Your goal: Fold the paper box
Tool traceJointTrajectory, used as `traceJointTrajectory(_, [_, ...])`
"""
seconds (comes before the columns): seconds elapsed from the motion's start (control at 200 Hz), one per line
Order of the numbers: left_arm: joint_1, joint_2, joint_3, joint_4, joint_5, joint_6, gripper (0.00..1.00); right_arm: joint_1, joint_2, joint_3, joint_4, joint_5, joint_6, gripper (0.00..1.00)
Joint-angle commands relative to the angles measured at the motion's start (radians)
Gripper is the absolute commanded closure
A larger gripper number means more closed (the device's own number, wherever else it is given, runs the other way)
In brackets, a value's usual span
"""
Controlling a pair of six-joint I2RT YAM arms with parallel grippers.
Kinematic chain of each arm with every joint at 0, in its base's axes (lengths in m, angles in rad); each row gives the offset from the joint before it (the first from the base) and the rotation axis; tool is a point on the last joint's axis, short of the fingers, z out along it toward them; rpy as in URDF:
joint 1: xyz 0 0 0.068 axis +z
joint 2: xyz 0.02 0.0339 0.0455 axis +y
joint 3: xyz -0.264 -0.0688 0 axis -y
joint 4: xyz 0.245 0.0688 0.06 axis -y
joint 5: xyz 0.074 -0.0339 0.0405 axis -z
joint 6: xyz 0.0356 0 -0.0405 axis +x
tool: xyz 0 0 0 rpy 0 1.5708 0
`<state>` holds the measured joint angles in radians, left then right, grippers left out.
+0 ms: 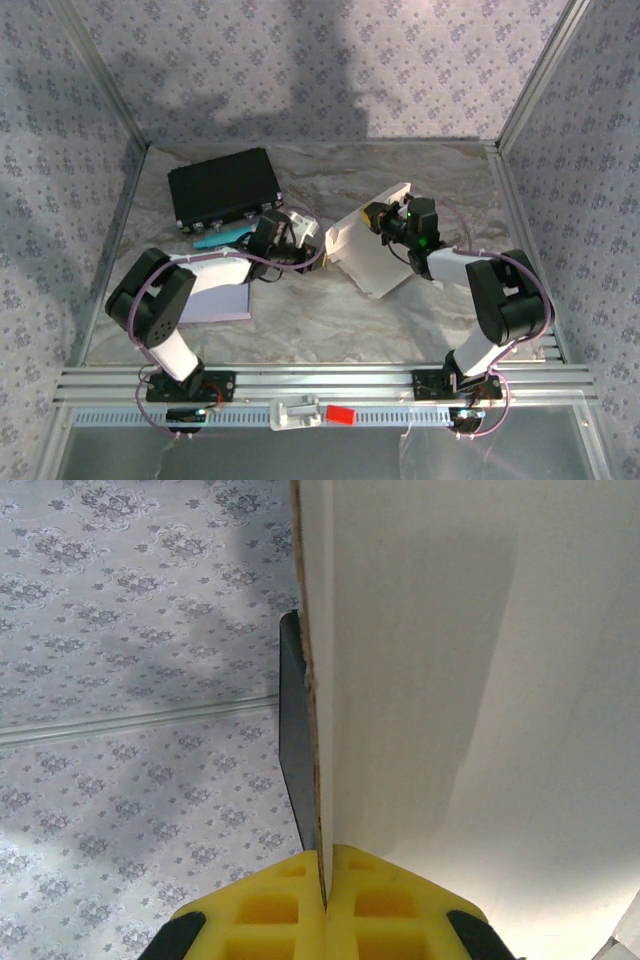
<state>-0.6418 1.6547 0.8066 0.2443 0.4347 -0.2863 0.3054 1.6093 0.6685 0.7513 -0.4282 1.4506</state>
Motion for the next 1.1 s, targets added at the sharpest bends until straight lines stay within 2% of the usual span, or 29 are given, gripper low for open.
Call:
traceJointTrajectory(0.0, [-0.007,0.020,0.045,0.024,0.017,0.022,0.74,0.004,0.014,0.019,-0.029,-0.006,0.003,1.00])
traceJointTrajectory(0.8, [-0.014,0.100,0.139,0.015,-0.001,0.026,0.74,0.025,0.030,0.007,-0.006,0.000,0.031,1.00])
traceJointTrajectory(1.099, [-0.017,0.117,0.169,0.006,-0.059,-0.006,0.75,0.042,0.043,0.007,0.026,0.045,0.082,1.00])
